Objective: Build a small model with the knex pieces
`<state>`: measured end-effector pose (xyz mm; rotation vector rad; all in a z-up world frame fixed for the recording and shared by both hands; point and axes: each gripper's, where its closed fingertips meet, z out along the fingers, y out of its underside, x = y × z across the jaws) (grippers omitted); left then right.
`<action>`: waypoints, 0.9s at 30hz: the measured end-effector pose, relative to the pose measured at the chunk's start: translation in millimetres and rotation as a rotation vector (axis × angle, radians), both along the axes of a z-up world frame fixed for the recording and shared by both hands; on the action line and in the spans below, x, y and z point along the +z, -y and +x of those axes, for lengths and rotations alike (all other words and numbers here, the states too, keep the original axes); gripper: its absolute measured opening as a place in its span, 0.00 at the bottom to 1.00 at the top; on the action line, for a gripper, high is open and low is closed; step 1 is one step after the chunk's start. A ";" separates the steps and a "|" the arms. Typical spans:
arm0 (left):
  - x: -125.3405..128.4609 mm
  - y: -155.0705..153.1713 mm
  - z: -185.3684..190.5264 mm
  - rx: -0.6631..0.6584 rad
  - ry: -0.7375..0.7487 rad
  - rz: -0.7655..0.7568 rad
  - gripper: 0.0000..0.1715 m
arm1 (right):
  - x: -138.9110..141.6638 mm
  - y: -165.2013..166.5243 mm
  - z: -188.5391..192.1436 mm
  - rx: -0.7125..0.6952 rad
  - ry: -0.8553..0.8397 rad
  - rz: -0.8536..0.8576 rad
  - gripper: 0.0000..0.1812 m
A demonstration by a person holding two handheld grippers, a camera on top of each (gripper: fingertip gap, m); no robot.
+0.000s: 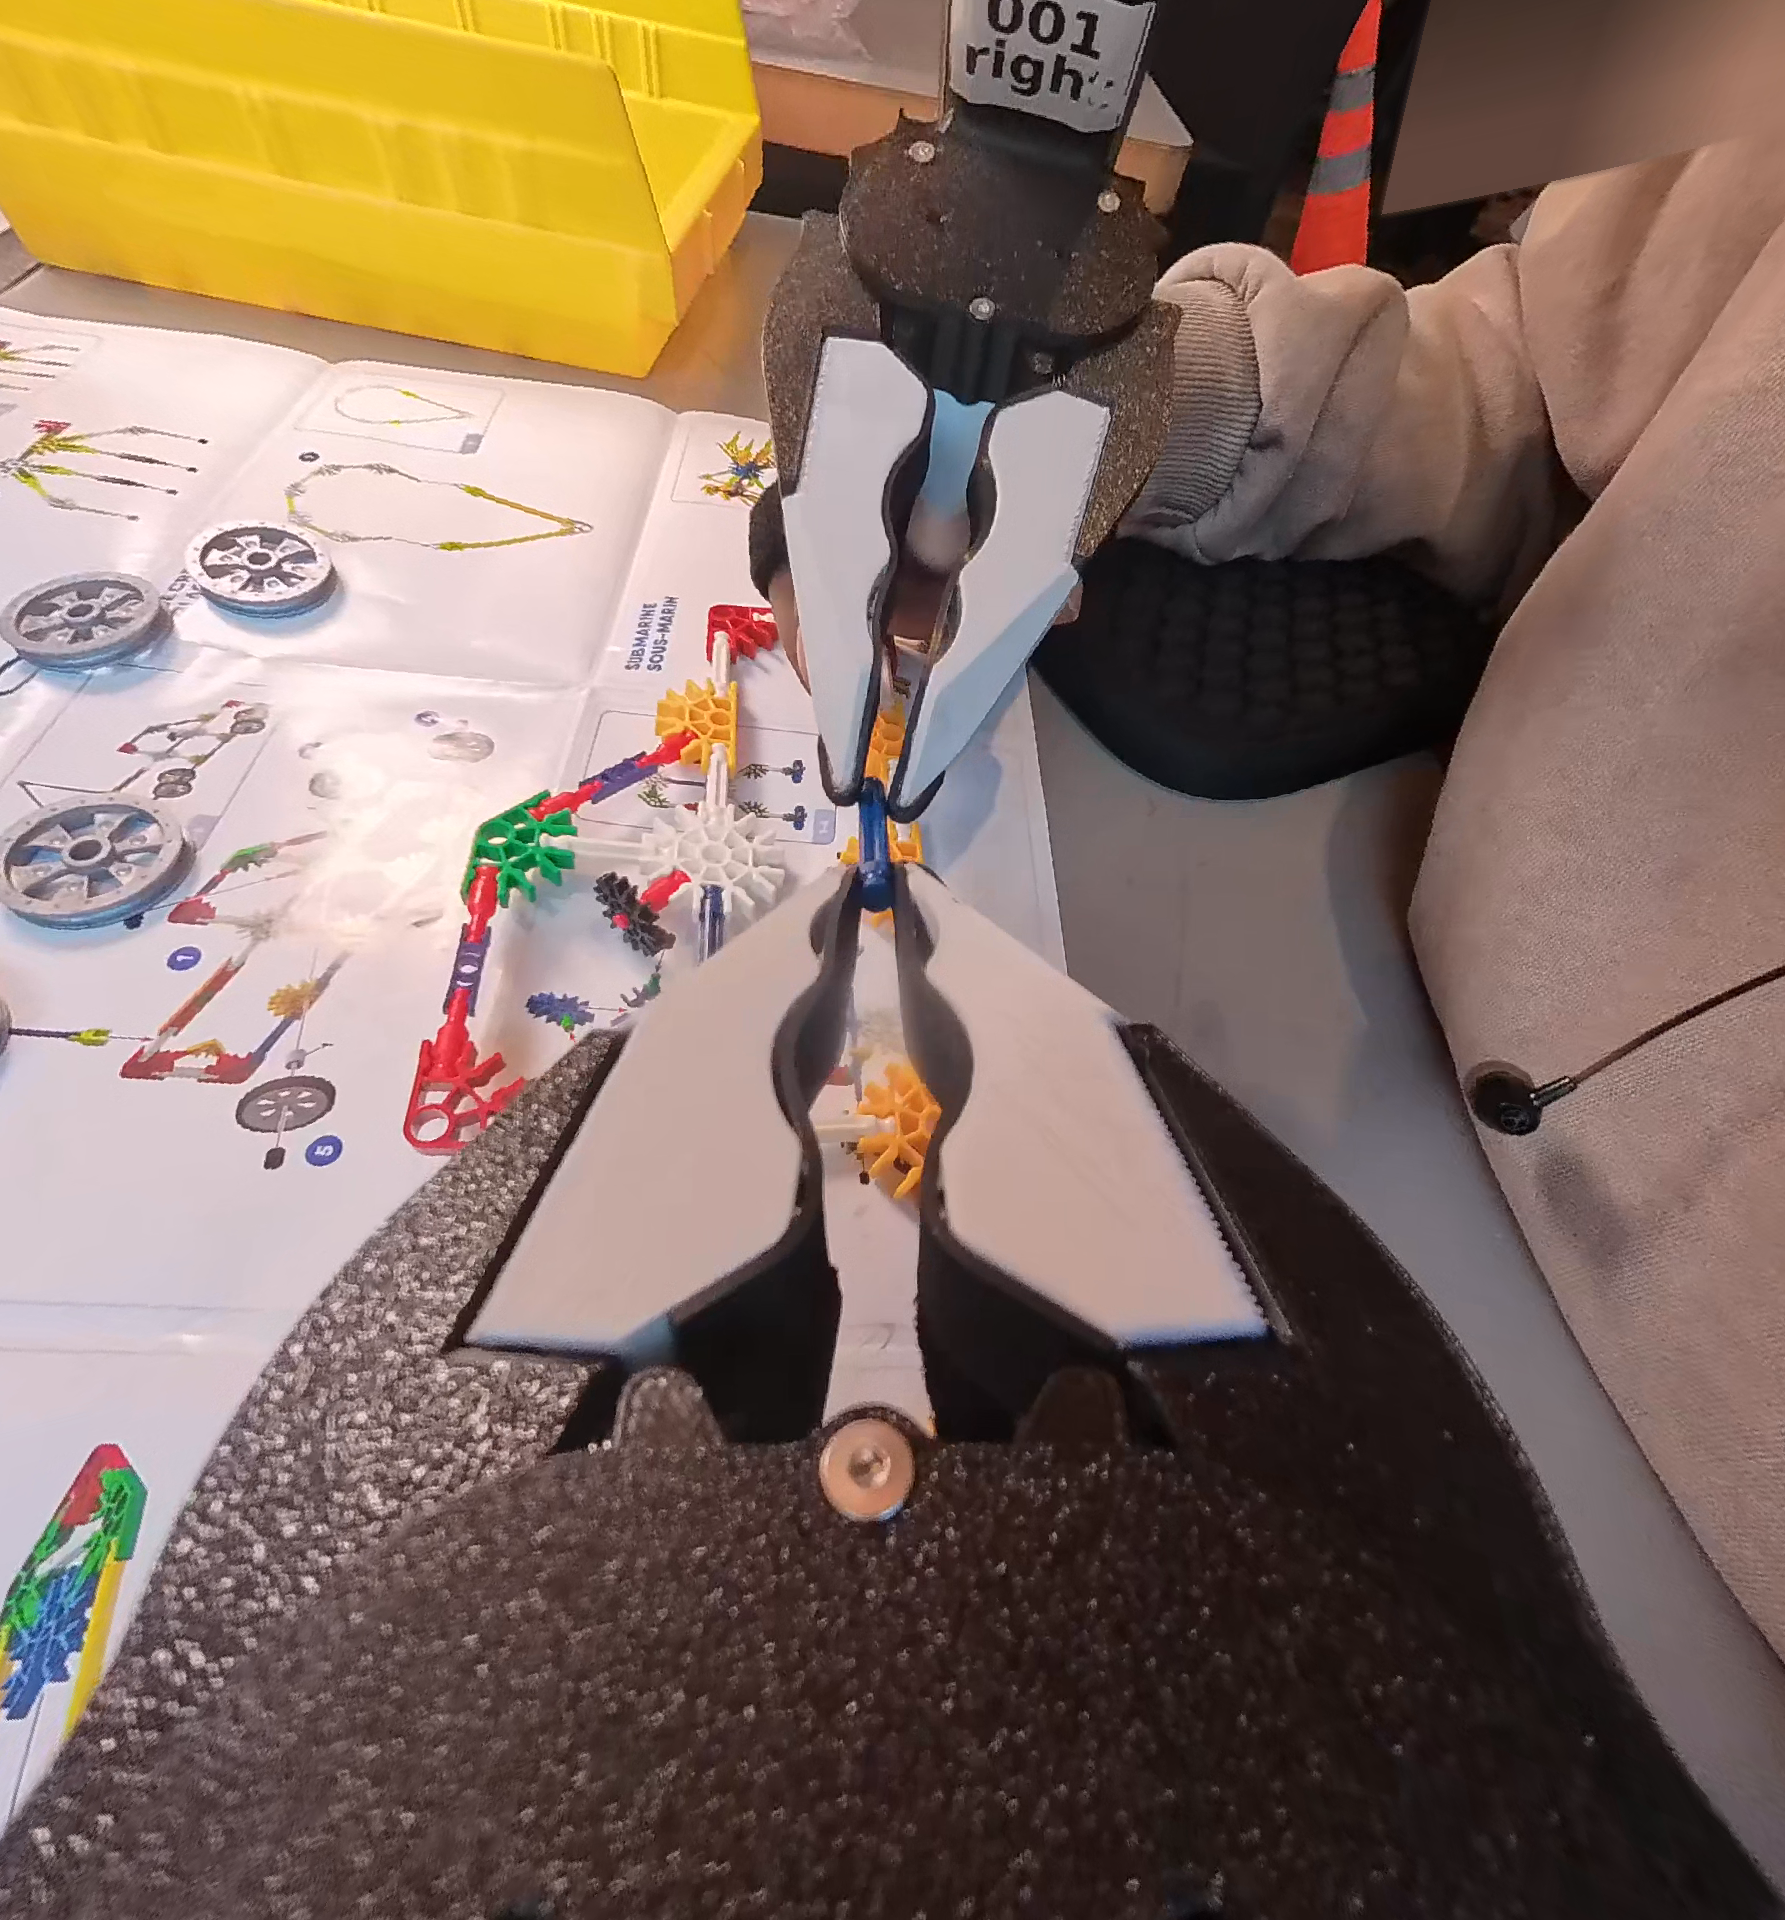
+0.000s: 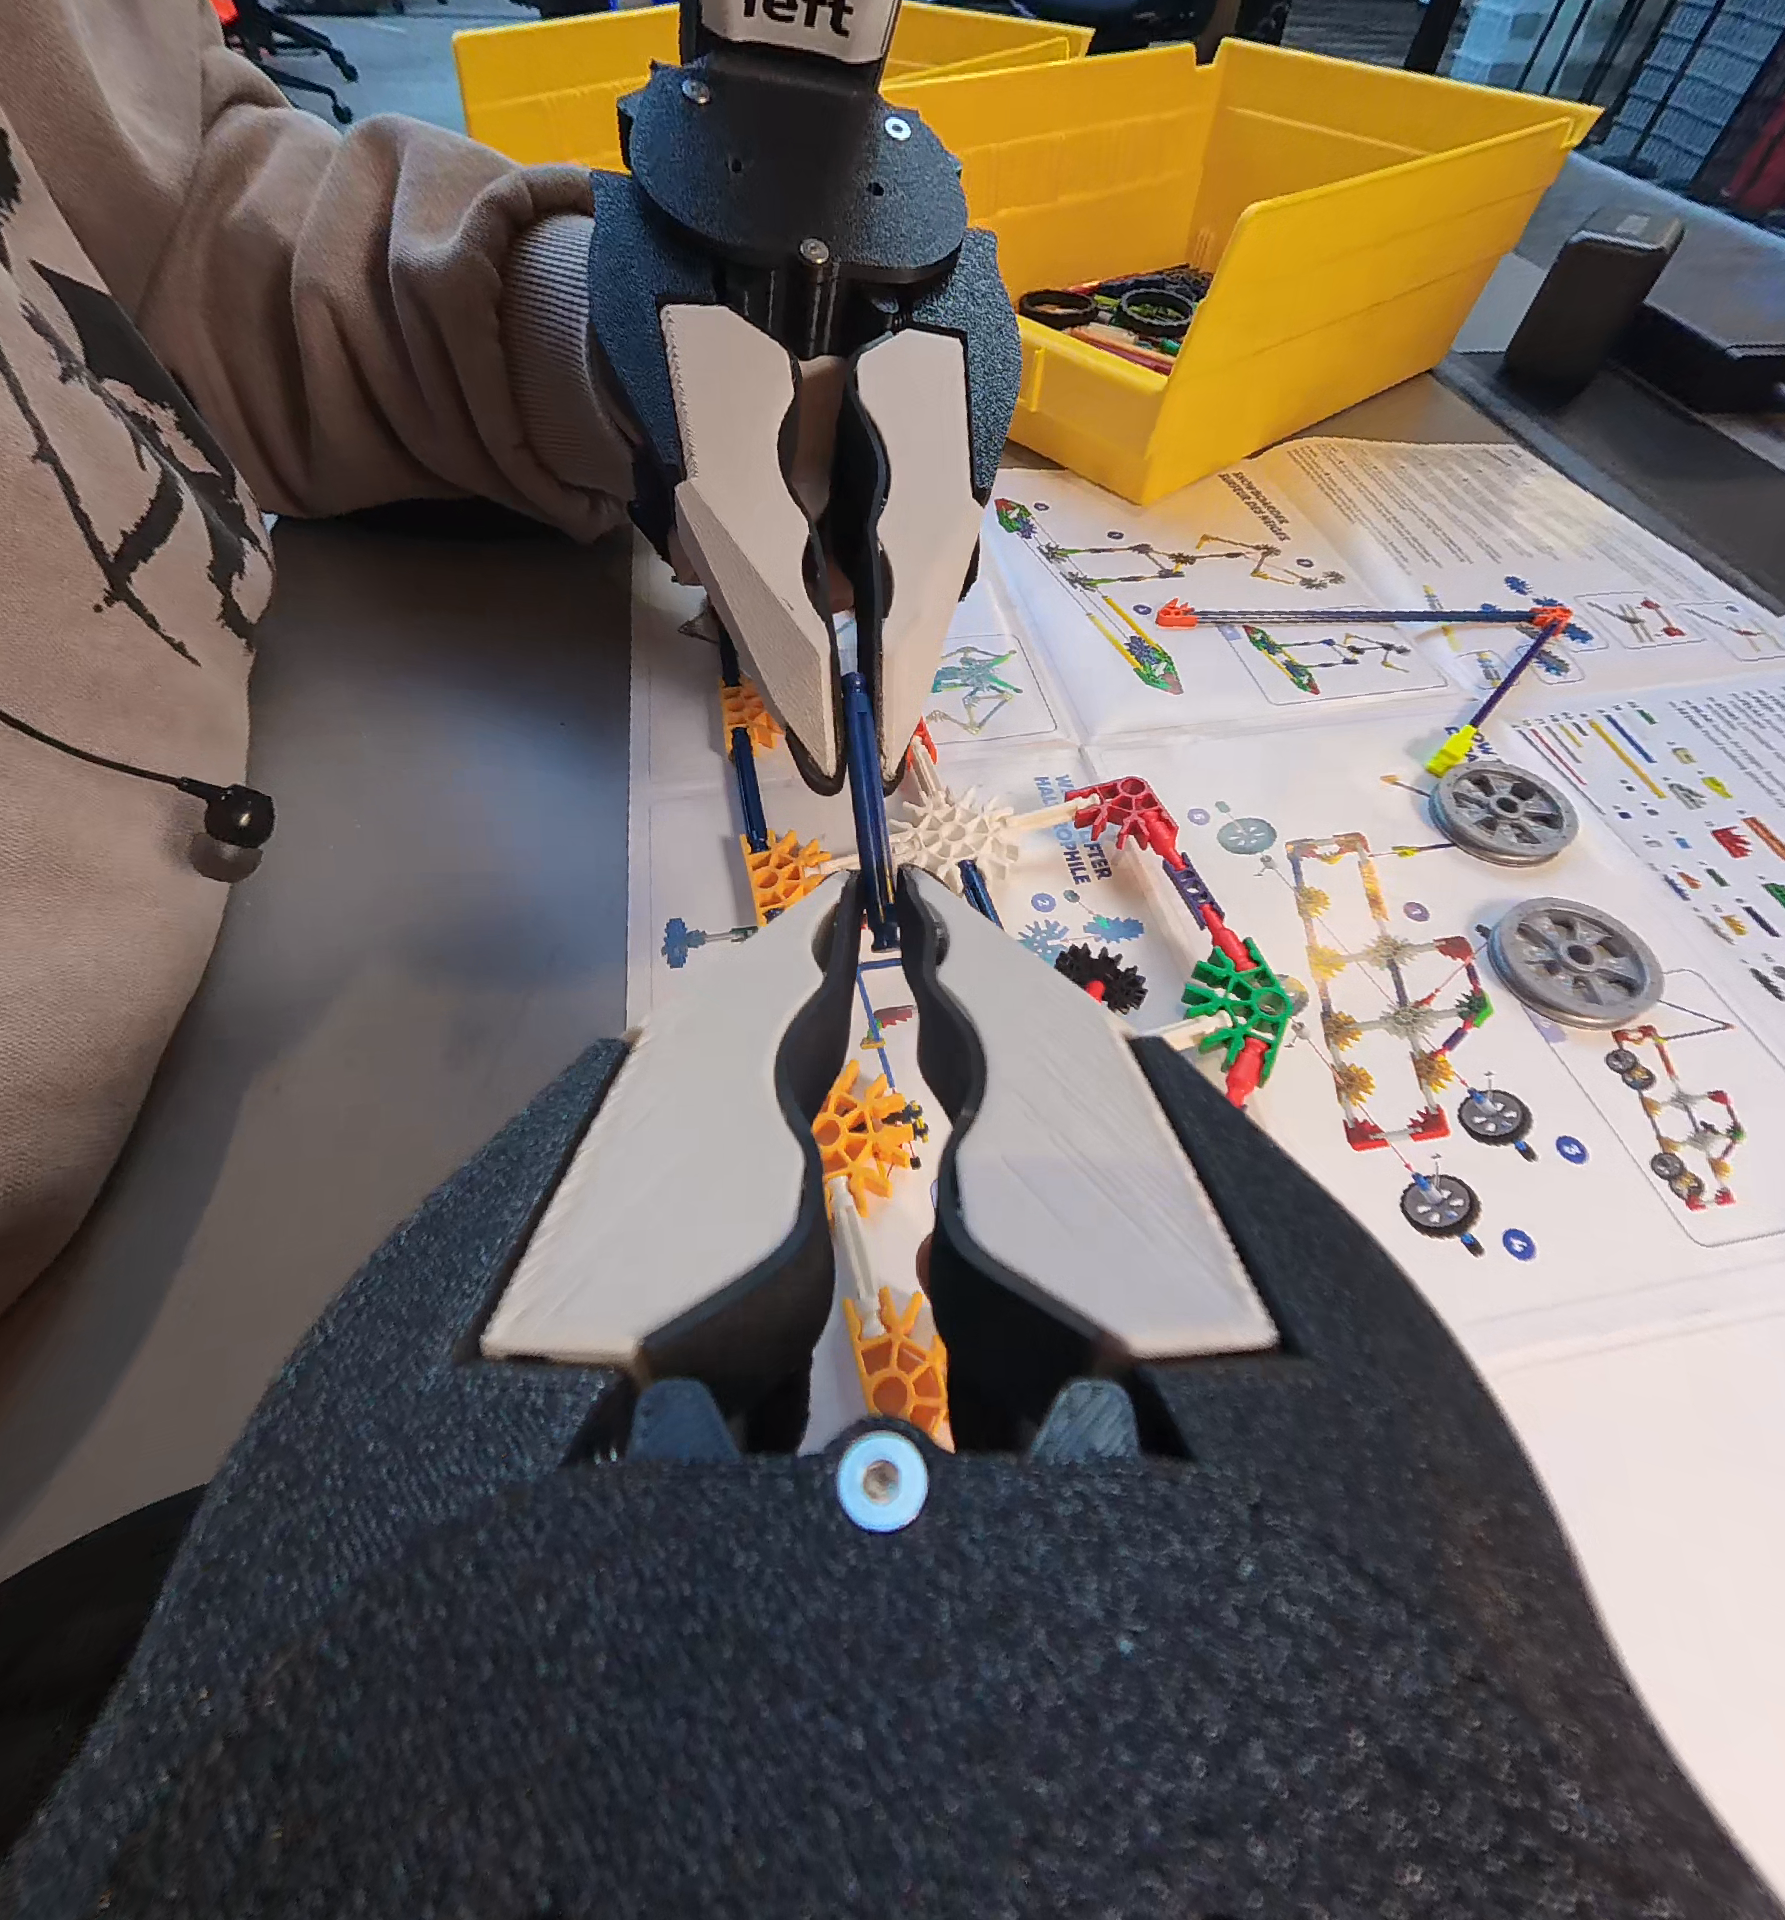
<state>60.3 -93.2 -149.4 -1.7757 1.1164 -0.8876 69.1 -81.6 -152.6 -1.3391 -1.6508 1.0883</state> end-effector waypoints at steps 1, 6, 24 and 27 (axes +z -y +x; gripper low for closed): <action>-0.5 -0.7 -0.5 0.004 -0.002 -0.002 0.02 | -0.9 -1.0 0.0 -0.006 0.005 0.007 0.03; -8.2 -2.6 -2.8 0.016 -0.045 -0.003 0.02 | -4.2 -3.2 -0.6 -0.022 0.023 0.046 0.07; 14.8 -32.2 -42.9 0.214 -0.054 0.069 0.12 | -2.6 -68.6 19.0 -0.201 0.145 0.191 0.02; 15.9 -40.0 -73.6 0.309 -0.089 0.078 0.14 | -15.5 -103.6 27.8 -0.235 0.267 0.250 0.02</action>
